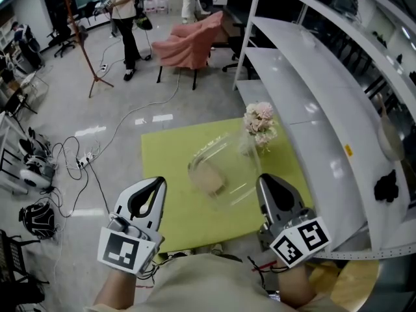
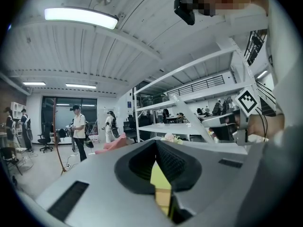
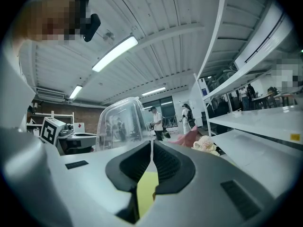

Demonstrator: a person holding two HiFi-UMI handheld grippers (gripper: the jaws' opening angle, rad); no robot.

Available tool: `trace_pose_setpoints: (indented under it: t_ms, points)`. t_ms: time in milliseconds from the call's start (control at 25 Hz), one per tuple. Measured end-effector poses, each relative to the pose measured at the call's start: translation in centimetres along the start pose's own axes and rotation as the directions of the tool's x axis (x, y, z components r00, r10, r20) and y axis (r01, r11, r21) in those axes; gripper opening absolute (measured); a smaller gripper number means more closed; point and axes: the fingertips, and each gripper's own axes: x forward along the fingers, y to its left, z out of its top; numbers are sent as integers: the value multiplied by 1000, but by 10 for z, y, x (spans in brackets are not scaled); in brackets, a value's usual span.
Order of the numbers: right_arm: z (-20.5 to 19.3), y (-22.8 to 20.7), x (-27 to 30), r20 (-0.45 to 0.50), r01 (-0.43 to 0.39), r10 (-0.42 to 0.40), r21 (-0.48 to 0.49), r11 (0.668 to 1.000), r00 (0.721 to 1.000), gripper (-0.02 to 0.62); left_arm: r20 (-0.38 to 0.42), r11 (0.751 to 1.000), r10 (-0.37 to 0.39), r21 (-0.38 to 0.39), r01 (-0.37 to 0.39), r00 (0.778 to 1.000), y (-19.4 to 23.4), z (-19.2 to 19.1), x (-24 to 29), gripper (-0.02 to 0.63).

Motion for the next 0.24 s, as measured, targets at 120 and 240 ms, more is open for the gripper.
trace_pose_setpoints:
  t_ms: [120,240]
  points:
    - [-2,0,2,-6,-5,5,0,1000,1000,23,-6,1000,0,-6,0,1000,0,-3,1,6]
    - [-5,-2,4,-12,-6,6,-2,1000,1000,25,-3,1000,-2,-7,2,1000,-1,-4,3,6]
